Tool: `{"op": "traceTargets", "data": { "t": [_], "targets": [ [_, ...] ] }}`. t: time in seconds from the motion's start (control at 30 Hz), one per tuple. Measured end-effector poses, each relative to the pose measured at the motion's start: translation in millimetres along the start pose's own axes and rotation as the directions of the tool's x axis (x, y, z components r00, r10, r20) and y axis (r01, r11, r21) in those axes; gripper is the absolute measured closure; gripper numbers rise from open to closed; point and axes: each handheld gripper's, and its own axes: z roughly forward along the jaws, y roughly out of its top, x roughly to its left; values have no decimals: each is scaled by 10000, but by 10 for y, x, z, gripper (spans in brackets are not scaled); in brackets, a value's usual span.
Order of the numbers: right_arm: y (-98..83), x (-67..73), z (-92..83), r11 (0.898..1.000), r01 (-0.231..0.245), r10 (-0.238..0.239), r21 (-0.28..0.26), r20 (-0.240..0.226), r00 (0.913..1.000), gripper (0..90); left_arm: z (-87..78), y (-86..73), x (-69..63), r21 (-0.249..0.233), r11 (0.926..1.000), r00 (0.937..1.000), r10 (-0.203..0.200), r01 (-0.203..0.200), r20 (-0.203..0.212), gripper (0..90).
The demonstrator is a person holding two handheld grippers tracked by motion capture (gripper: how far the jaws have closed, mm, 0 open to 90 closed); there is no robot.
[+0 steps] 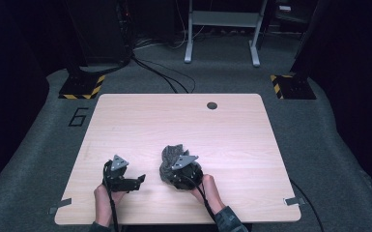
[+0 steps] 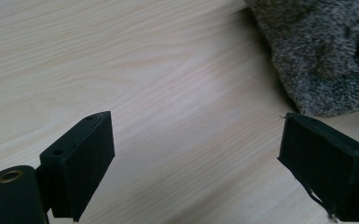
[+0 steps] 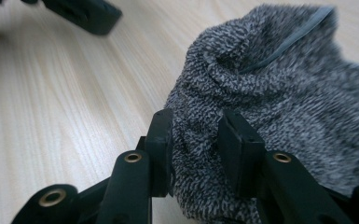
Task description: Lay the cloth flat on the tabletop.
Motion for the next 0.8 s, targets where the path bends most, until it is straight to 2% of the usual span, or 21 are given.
{"op": "traceTargets", "data": {
  "t": [0.07, 0.17, 0.2, 0.23, 0.27, 0.33, 0.37, 0.43, 0.47, 0.5, 0.53, 0.6, 0.67, 0.7, 0.73, 0.77, 0.8],
  "targets": [
    [-5, -31, -109, 9997, -25, 27, -229, 64, 10000, 635, 26, 32, -41, -42, 9999, 9998, 158, -157, 139, 101],
    [-29, -133, -328, 9956, -411, 444, -840, 386, 9983, 625, 57, 86, -88, -131, 9997, 9989, 228, -223, 405, 100],
    [-58, -205, -422, 9929, -663, 725, -983, 614, 9955, 624, 60, 105, -100, -100, 9996, 9985, 283, -279, 466, 96],
    [-58, -205, -422, 9929, -663, 725, -983, 614, 9955, 624, 67, 131, -123, -151, 9993, 9981, 337, -330, 517, 96],
    [-115, -315, -507, 9887, -1107, 1210, -1012, 1020, 9874, 616, 70, 188, -171, -226, 9989, 9966, 426, -411, 704, 95],
    [-190, -433, -548, 9831, -1517, 1643, -1026, 1280, 9781, 601, 83, 244, -230, -251, 9981, 9948, 590, -571, 829, 97],
    [-190, -433, -548, 9831, -1517, 1643, -1026, 1280, 9781, 601, 83, 244, -230, -251, 9981, 9948, 590, -571, 829, 102],
    [-261, -522, -541, 9742, -2053, 2162, -936, 1273, 9680, 580, 117, 289, -298, -205, 9973, 9936, 726, -710, 860, 112],
    [-313, -581, -487, 9682, -2381, 2463, -761, 1262, 9609, 555, 141, 307, -326, -130, 9965, 9919, 839, -830, 949, 156],
    [-313, -581, -487, 9682, -2381, 2463, -761, 1262, 9609, 555, 172, 318, -354, -59, 9958, 9902, 912, -911, 1058, 156],
    [-329, -593, -456, 9624, -2623, 2691, -709, 1166, 9560, 550, 213, 330, -386, 57, 9950, 9881, 984, -998, 1184, 157],
    [-336, -626, -352, 9594, -2775, 2811, -498, 972, 9547, 538, 323, 340, -437, 308, 9935, 9835, 1035, -1092, 1483, 267],
    [-330, -635, -316, 9600, -2766, 2796, -429, 961, 9553, 539, 365, 344, -444, 430, 9927, 9817, 1046, -1128, 1589, 296],
    [-326, -640, -285, 9577, -2865, 2876, -260, 1001, 9525, 546, 409, 349, -448, 552, 9915, 9799, 1075, -1182, 1680, 344],
    [-336, -674, -219, 9574, -2886, 2874, -51, 1126, 9512, 609, 491, 361, -455, 736, 9904, 9782, 1021, -1169, 1806, 391],
    [-346, -687, -194, 9560, -2933, 2907, 74, 1117, 9503, 634, 491, 361, -455, 736, 9904, 9782, 1021, -1169, 1806, 435],
    [-353, -686, -181, 9516, -3063, 3021, 239, 1093, 9470, 672, 558, 383, -466, 949, 9872, 9787, 1105, -1282, 1731, 451]
  ]
}}
